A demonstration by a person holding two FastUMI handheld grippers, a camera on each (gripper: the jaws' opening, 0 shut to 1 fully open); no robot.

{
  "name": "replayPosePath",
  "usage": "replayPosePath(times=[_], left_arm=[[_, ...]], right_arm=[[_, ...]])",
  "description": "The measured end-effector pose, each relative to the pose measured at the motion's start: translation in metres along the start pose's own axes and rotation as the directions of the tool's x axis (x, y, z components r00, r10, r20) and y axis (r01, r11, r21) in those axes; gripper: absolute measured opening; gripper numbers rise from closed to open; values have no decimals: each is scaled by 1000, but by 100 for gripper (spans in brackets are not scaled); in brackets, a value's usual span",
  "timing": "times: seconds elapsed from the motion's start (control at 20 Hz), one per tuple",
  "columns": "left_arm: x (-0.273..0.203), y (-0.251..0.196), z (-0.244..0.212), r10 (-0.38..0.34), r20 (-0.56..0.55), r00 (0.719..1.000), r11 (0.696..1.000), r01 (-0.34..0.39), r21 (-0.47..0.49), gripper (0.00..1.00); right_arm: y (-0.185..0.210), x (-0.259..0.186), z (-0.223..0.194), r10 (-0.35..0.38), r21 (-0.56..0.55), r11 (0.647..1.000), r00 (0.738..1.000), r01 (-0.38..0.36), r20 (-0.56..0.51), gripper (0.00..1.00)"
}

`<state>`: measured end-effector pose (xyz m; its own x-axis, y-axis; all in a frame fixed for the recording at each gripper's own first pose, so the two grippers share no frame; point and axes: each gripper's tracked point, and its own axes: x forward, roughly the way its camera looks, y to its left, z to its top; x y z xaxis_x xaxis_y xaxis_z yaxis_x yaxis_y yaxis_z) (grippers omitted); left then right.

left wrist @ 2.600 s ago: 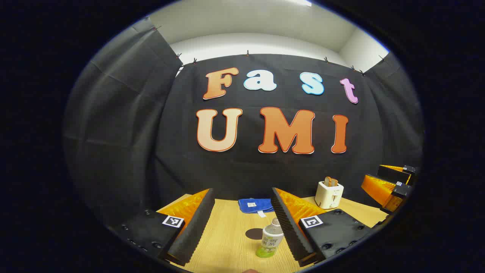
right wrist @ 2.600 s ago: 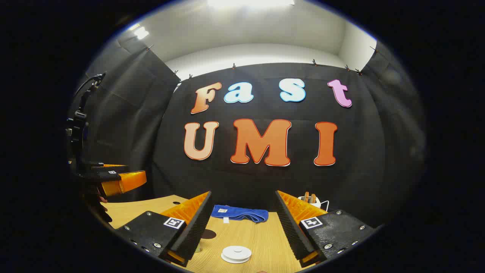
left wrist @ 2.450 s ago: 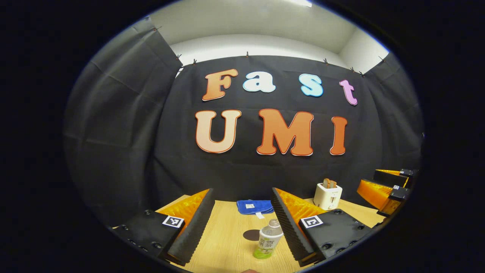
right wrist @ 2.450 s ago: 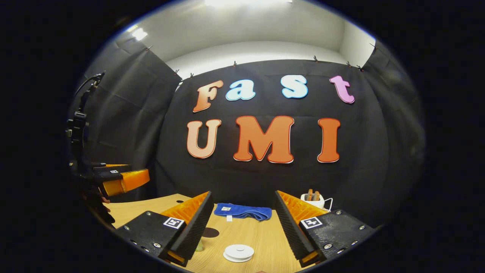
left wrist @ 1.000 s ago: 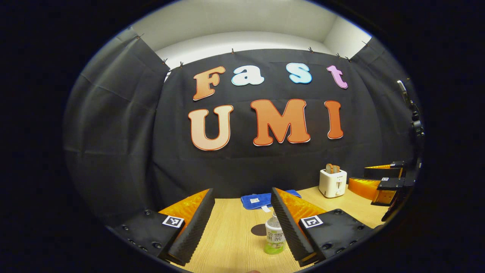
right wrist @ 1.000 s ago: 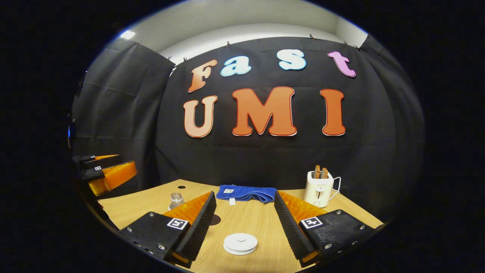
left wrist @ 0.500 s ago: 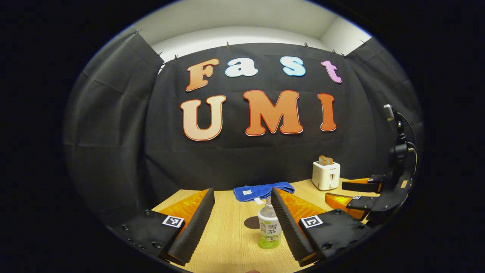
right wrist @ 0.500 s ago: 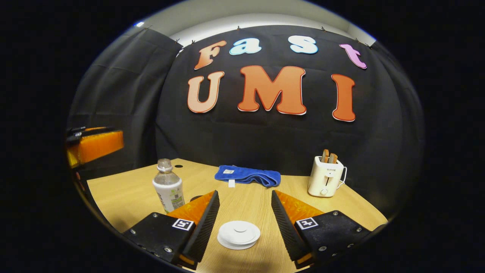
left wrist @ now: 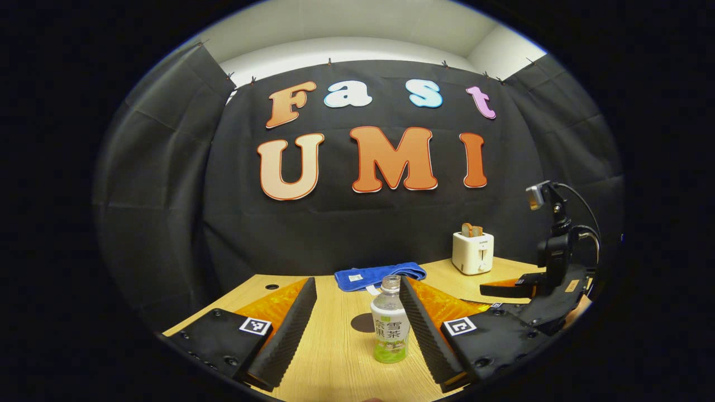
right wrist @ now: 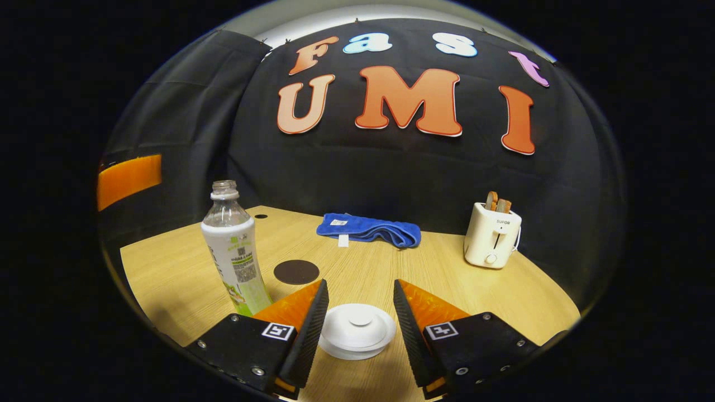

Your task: Open the teacup lid with one hand, grasp the water bottle and pour water into the teacup with the other hand; after pouring, place the water bottle on the coaster and then close the teacup lid.

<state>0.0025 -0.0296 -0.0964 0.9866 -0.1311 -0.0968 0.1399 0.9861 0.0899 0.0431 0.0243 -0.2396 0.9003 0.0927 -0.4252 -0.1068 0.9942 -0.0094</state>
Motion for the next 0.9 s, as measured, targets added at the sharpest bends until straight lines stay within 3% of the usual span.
replayPosePath(times=[0.45, 0.55, 0.85, 0.9], left_arm=[[5, -14, -21, -22, -35, 999, 999, 23, 35, 96], [5, -14, -24, -24, -44, 999, 999, 25, 40, 96], [6, -14, -31, -30, -63, 998, 999, 32, 31, 96], [6, -17, -35, -43, -78, 996, 999, 45, 27, 96]], right_arm=[[-1, 18, -36, 16, -25, 1000, 996, -19, -86, 67], [-1, 19, -34, 24, -8, 1000, 996, -25, -83, 71], [4, 22, -34, 50, -8, 999, 995, -51, -88, 39], [4, 21, -32, 52, -16, 998, 995, -54, -86, 40]])
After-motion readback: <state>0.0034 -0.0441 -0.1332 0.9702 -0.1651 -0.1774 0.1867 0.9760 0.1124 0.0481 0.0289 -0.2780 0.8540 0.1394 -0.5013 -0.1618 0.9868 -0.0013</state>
